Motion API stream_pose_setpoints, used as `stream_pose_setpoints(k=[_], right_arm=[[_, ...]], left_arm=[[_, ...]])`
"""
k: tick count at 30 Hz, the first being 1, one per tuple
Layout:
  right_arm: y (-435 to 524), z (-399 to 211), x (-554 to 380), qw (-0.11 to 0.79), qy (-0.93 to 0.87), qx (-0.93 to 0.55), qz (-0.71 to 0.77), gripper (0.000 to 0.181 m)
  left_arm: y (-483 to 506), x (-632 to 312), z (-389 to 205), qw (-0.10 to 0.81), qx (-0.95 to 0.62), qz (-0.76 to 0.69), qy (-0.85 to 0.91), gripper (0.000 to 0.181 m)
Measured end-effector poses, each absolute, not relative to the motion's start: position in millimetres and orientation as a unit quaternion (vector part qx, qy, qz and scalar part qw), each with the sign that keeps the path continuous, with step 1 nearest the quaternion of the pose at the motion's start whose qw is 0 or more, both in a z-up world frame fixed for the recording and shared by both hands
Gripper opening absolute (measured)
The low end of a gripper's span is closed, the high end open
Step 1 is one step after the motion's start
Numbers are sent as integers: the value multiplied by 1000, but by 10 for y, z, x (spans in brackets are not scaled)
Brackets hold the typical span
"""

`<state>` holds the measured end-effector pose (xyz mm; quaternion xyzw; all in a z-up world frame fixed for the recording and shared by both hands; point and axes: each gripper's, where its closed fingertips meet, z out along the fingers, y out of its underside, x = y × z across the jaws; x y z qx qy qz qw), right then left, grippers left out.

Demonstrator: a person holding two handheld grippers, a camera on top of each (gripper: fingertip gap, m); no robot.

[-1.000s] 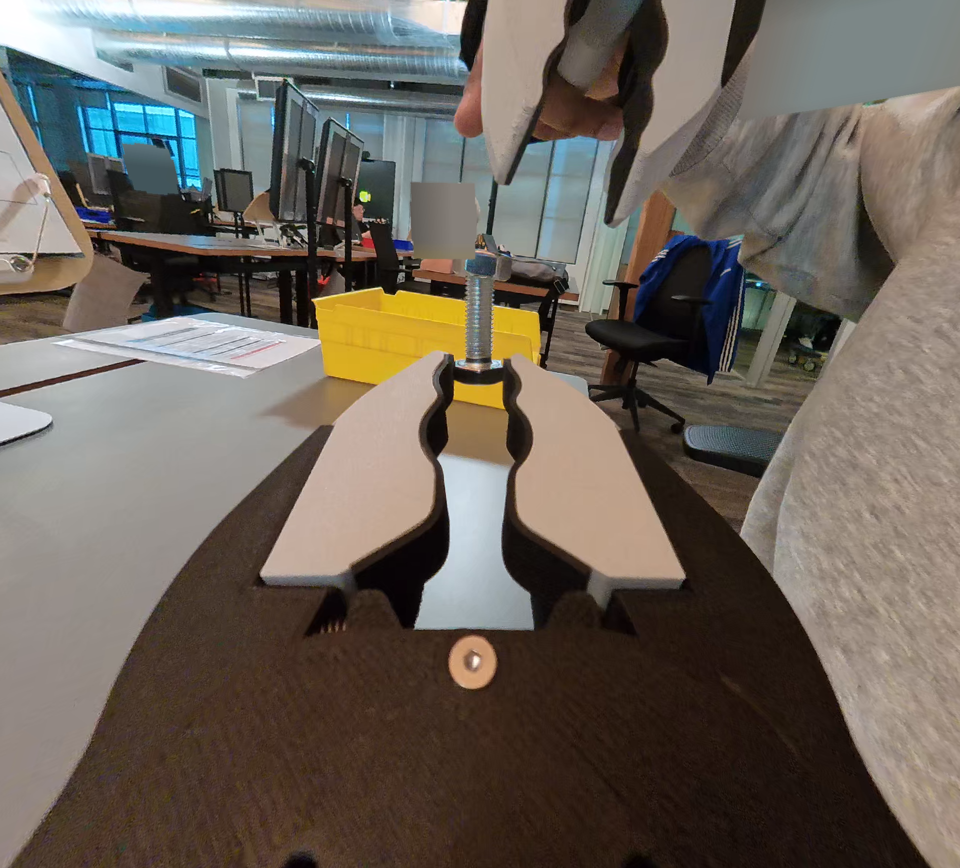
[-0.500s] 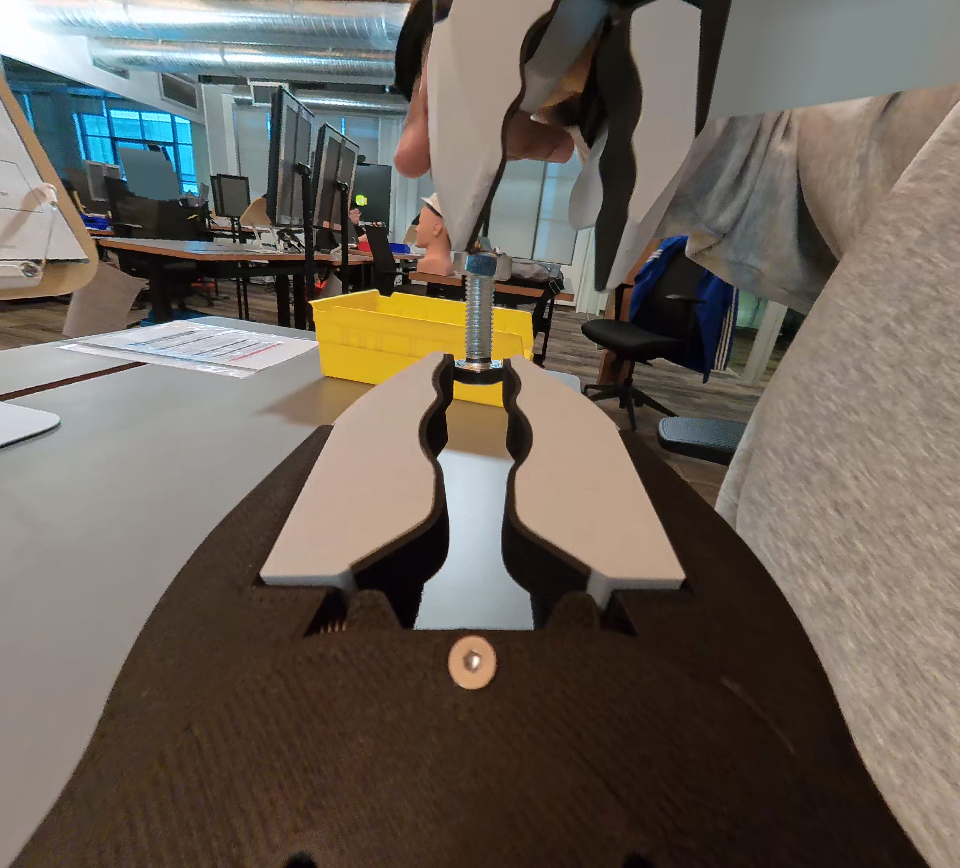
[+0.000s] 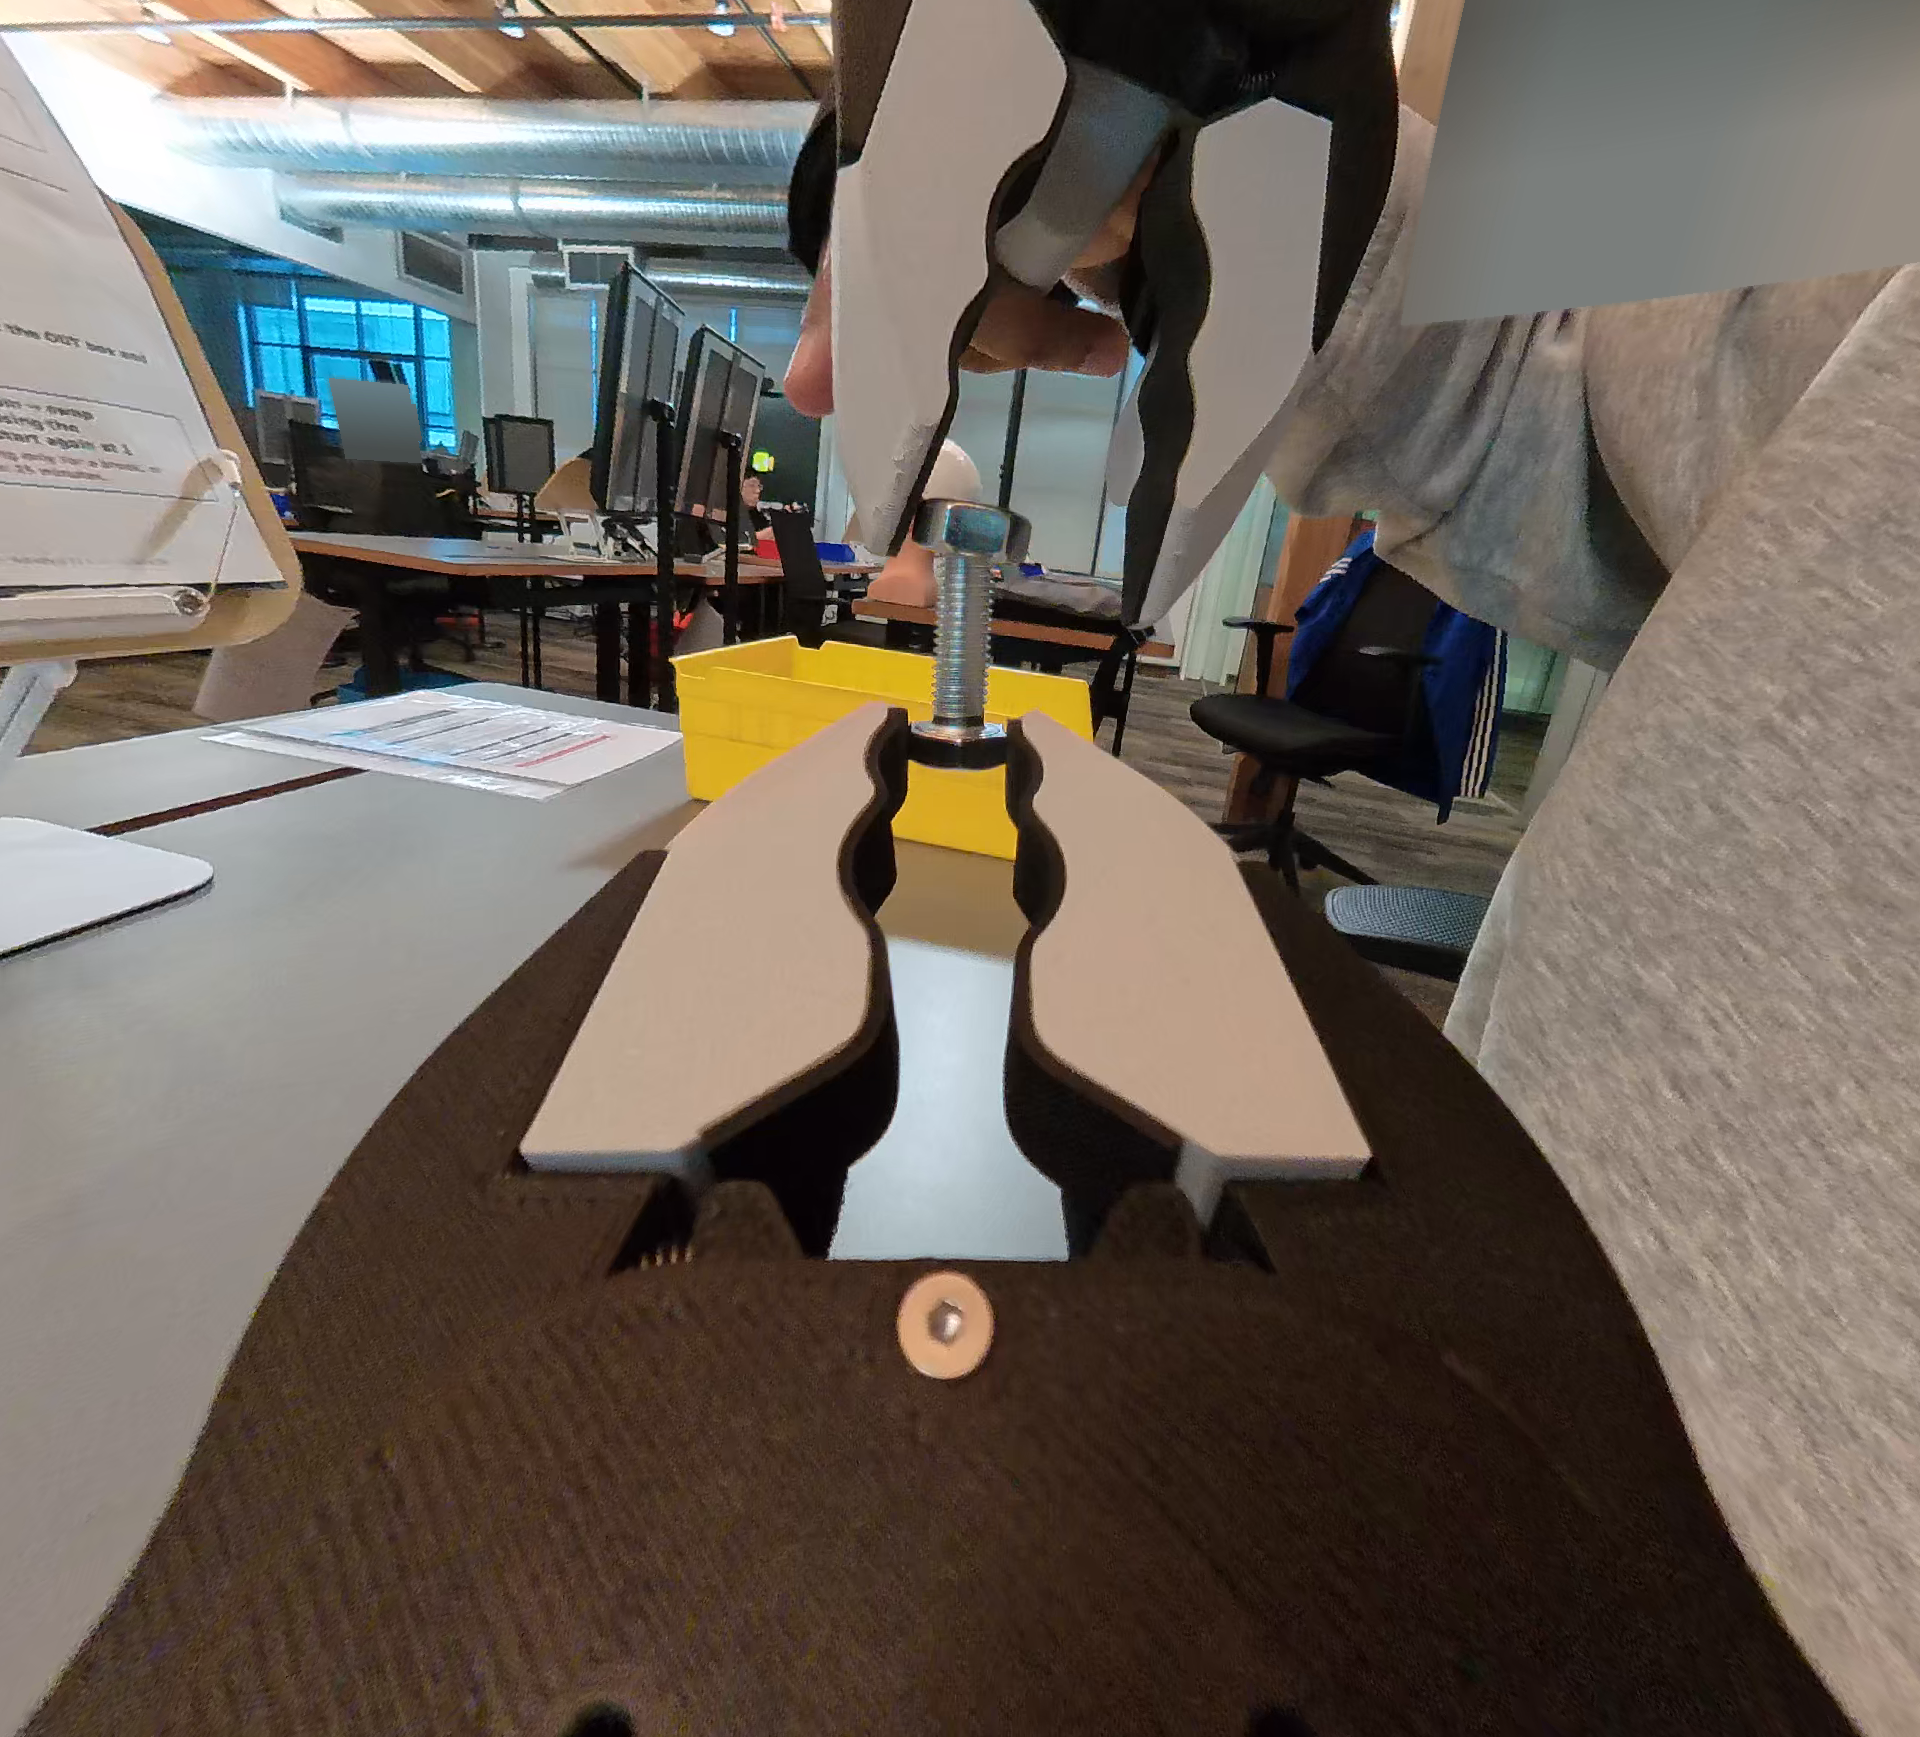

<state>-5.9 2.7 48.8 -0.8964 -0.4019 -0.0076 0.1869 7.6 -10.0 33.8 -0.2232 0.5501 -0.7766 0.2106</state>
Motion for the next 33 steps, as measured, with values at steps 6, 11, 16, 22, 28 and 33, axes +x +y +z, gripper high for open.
stream_pose_setpoints(k=[6, 11, 16, 22, 28, 33], right_arm=[[-34, 499, -16, 180, -393, -902, -15, 42], [-67, 511, 3, 186, -391, -901, -22, 39], [-66, 512, 0, 189, -395, -899, -27, 37], [-71, 598, -22, 202, -403, -892, -29, 35], [-84, 604, -87, 208, -415, -885, -20, 34], [-78, 573, -111, 200, -421, -885, -15, 35]], left_arm=[[-91, 74, 358, 207, -224, -781, 545, 19], [-105, 61, 373, 202, -222, -784, 543, 19], [-142, 46, 356, 205, -215, -780, 551, 19], [-154, 32, 363, 203, -210, -782, 551, 19], [-163, 13, 373, 199, -206, -783, 552, 19], [-173, -7, 389, 201, -201, -784, 552, 19]])
